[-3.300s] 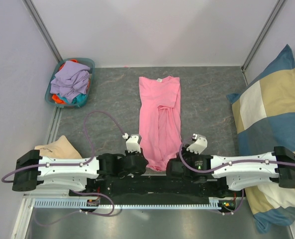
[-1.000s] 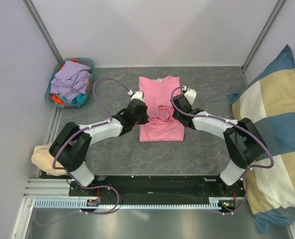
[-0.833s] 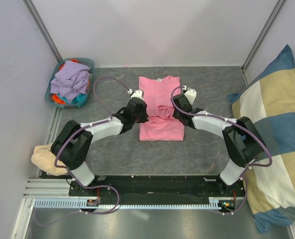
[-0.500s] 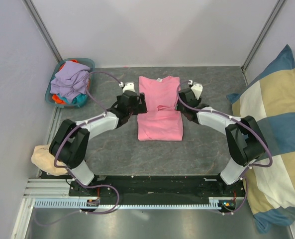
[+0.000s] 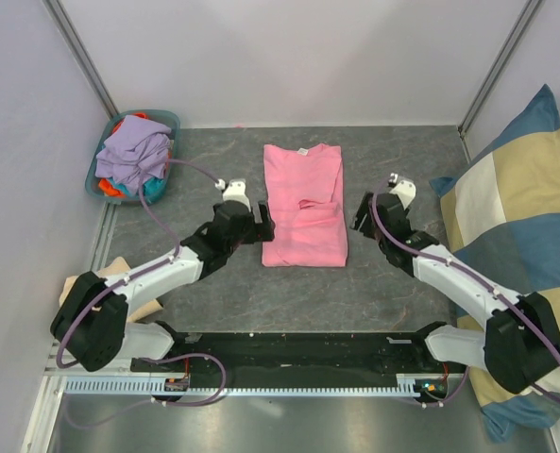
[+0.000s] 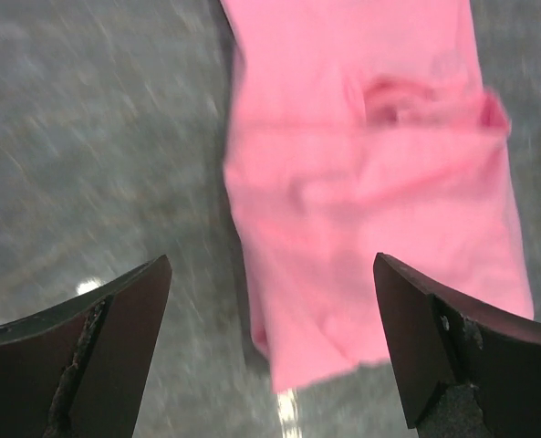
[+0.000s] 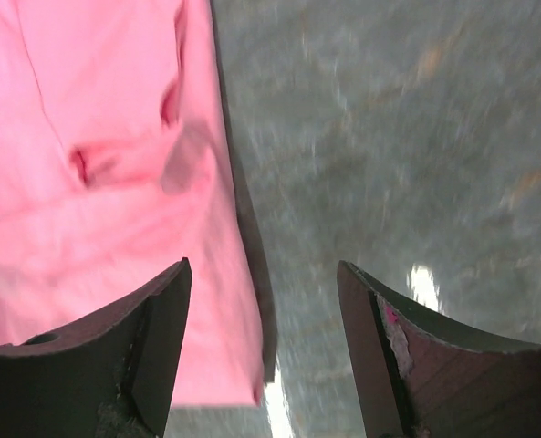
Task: Fold and stack the t-shirts
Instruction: Fold the tshirt
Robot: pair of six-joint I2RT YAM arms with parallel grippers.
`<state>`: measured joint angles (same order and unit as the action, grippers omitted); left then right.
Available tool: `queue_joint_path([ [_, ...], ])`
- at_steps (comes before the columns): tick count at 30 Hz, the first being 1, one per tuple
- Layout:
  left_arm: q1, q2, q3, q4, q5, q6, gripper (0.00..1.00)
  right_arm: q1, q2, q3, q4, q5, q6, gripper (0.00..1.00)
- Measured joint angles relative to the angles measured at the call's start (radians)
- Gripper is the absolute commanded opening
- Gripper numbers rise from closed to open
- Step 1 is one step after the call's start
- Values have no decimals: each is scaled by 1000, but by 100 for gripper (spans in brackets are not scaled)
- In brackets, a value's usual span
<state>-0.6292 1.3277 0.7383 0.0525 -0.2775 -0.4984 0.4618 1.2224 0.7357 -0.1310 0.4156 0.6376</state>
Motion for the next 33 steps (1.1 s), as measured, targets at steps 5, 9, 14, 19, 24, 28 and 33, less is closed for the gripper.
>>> queue_joint_path([
  [5, -129, -22, -113, -14, -2, -61, 100, 43, -51, -124, -12, -62, 43, 75],
  [9, -153, -21, -153, -20, -6, -103, 100, 45, -62, -207, 22, -117, 67, 90],
  [14, -154, -21, -158, -20, -14, -119, 100, 45, -32, -234, 74, -179, 75, 93],
  [19, -154, -8, -158, -15, -21, -124, 100, 45, 10, -234, 129, -222, 77, 92],
  [24, -154, 41, -158, -2, -18, -132, 99, 45, 32, -234, 151, -250, 83, 91],
  [28, -154, 69, -158, 11, -10, -141, 96, 45, 32, -242, 166, -266, 92, 88],
  [33, -154, 88, -158, 33, -5, -153, 81, 45, 33, -276, 185, -289, 114, 79],
])
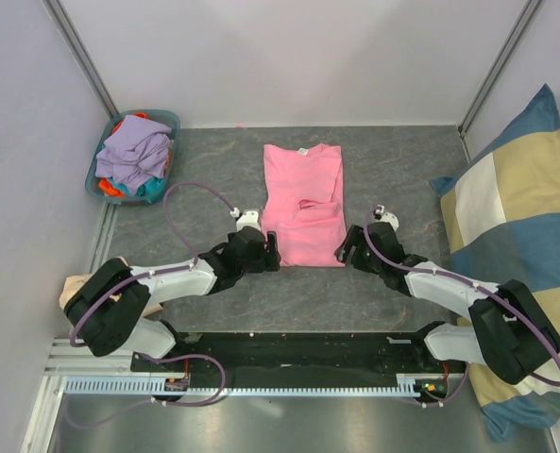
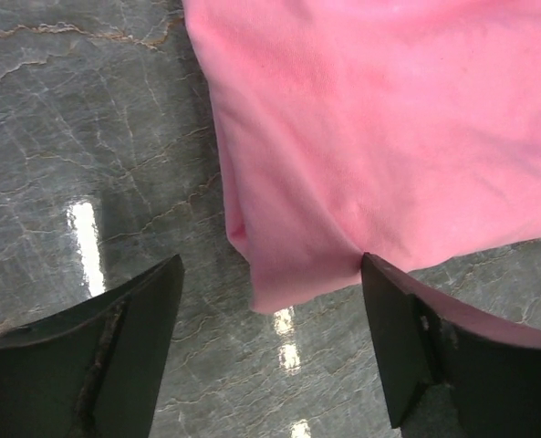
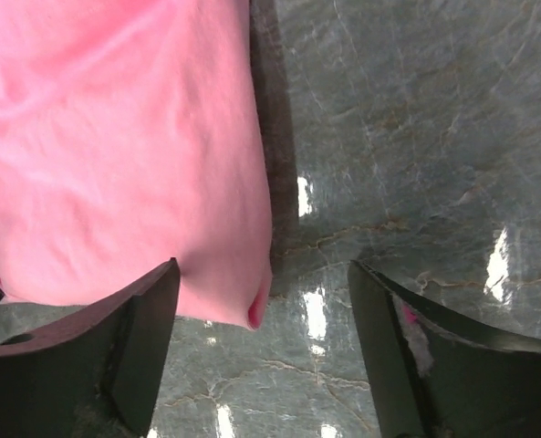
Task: Fold and stack the t-shirts
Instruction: Fold the tshirt
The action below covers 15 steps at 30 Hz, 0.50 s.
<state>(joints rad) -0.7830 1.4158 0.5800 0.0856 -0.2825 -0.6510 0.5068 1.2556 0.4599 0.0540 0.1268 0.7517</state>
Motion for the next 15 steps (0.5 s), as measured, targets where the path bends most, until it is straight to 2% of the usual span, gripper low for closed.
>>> queue_joint_path([
  [1, 0, 2, 0, 3, 2, -2, 74, 0, 2, -7, 3, -3, 5, 77],
  [4, 0, 16, 0, 22, 7, -10, 65, 0, 8, -13, 14, -18, 10, 68],
  [5, 0, 16, 0, 24, 8, -10, 64, 0, 11, -13, 19, -21, 12, 64],
  [11, 0, 37, 0, 45, 22, -12, 58, 0, 34, -18, 47, -35, 23, 58],
  [15, 0, 51, 0, 52, 26, -16, 57, 0, 51, -21, 75, -46, 33, 53],
])
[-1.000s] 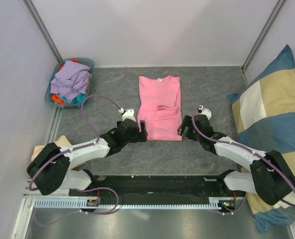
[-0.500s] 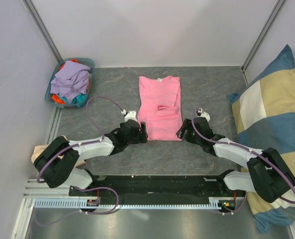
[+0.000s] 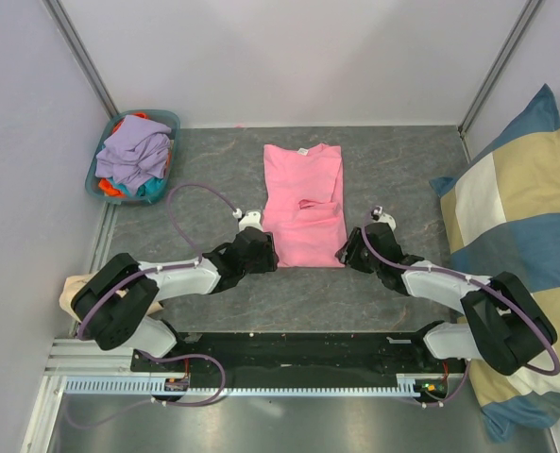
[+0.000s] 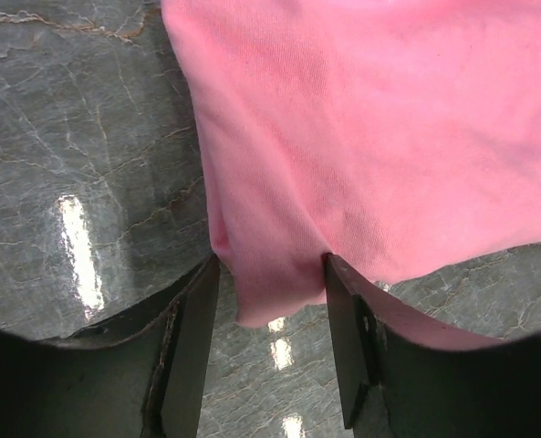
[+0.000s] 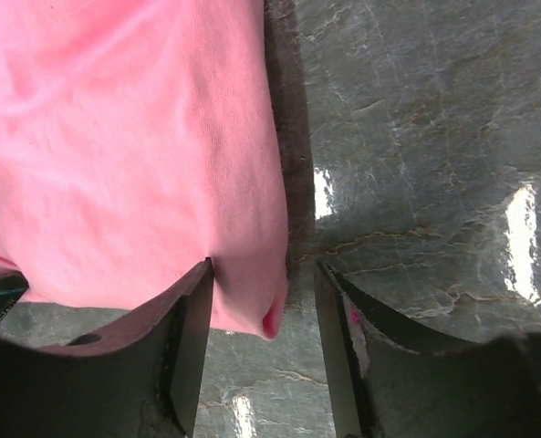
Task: Fold and stack the t-shirts
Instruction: Fold the tshirt
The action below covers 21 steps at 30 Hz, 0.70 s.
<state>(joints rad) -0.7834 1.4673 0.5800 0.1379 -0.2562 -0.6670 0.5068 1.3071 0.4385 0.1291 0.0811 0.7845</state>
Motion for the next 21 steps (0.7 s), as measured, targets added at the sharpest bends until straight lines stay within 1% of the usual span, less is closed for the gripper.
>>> queue_joint_path([
  [3, 0, 3, 0, 4, 3, -3, 57, 0, 8, -5, 20, -9, 8, 49],
  [4, 0, 5, 0, 6, 4, -4, 55, 0, 10, -6, 24, -12, 8, 48],
  [7, 0, 8, 0, 11, 4, -10, 54, 0, 15, -10, 36, -23, 16, 41],
  [9, 0, 10, 0, 16, 5, -13, 51, 1, 16, -14, 40, -29, 22, 26],
  [10, 0, 11, 0, 19, 6, -15, 47, 2, 16, -16, 43, -33, 24, 19],
  [11, 0, 13, 0, 20, 8, -17, 43, 2, 16, -19, 45, -37, 29, 0],
  [12, 0, 13, 0, 22, 12, -19, 27, 2, 16, -22, 48, -41, 33, 0],
  [13, 0, 13, 0, 25, 17, -22, 3, 2, 16, -24, 50, -44, 42, 0],
  [17, -2, 11, -3, 32, 31, -33, 2, 5, 14, -26, 47, -48, 50, 0],
  [21, -11, -29, -44, 28, 36, -35, 2, 7, -37, -26, -13, -41, 55, 0],
])
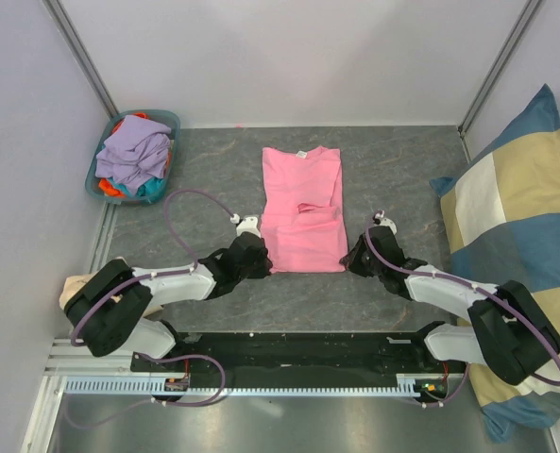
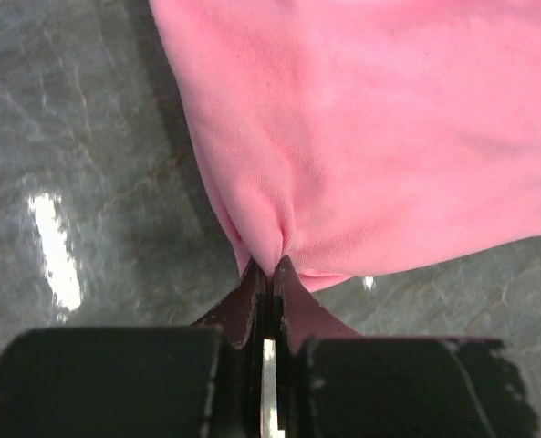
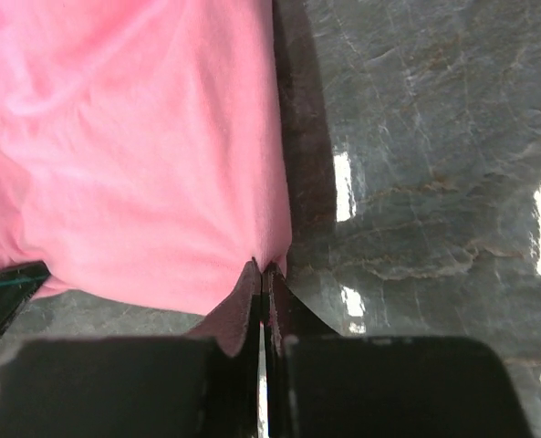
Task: Fold and stack the t-shirts
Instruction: Fold the tshirt
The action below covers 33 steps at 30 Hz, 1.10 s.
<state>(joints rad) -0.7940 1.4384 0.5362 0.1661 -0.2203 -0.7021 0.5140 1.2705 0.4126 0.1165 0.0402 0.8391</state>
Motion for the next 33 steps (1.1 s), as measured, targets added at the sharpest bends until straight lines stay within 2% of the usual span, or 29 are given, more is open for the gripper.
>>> queue_joint_path([
  [11, -143, -344, -181, -111, 21, -97, 2, 10, -261, -16, -277, 10, 14, 0],
  [16, -245, -439, -211, -188, 14, -179, 2, 30, -380, -45, -396, -19, 35, 0],
  [25, -466, -447, -171, -342, -60, -308, 2, 123, -597, -66, -594, -23, 105, 0],
  [29, -519, -391, -116, -400, -94, -341, 2, 202, -591, -66, -620, 8, 142, 0],
  [33, -535, -391, -113, -455, -119, -381, 2, 328, -512, -55, -620, 72, 185, 0],
])
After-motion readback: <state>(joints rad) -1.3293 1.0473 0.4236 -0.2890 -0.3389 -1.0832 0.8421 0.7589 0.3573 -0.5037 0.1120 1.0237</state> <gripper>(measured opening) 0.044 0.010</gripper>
